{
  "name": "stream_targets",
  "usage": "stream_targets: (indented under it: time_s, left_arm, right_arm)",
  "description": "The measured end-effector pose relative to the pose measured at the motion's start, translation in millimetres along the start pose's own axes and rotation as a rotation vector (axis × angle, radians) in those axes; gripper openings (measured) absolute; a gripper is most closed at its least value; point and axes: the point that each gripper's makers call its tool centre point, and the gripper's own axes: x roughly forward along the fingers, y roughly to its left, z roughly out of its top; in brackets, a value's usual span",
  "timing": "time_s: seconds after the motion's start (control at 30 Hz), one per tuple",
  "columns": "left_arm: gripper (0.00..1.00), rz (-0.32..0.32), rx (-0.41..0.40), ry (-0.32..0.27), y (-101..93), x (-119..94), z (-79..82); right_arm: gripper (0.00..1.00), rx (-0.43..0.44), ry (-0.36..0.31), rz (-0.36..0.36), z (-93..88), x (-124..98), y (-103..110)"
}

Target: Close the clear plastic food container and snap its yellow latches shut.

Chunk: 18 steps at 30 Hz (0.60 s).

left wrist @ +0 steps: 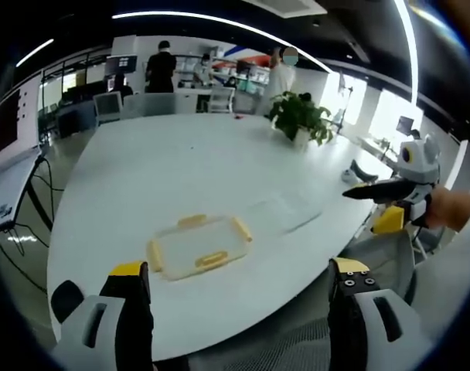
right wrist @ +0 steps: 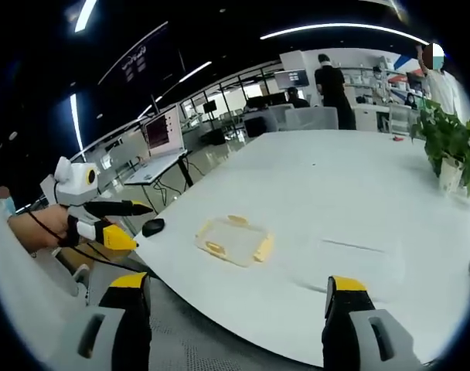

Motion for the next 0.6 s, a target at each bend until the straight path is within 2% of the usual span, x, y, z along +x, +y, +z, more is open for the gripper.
stream_targets:
  time_s: [0.37,0.6]
  left_arm:
    - [0.93,-0.001,0.028,-0.010,14.7,0,9.4]
    - [0.93,-0.014,0.072,0.013,24.2,4,9.8]
  right_arm:
    - [0.92,-0.042,0.009,0.019,12.3,10,2]
    - [0.89,-0.079,0.037,0.034,16.0,19,3]
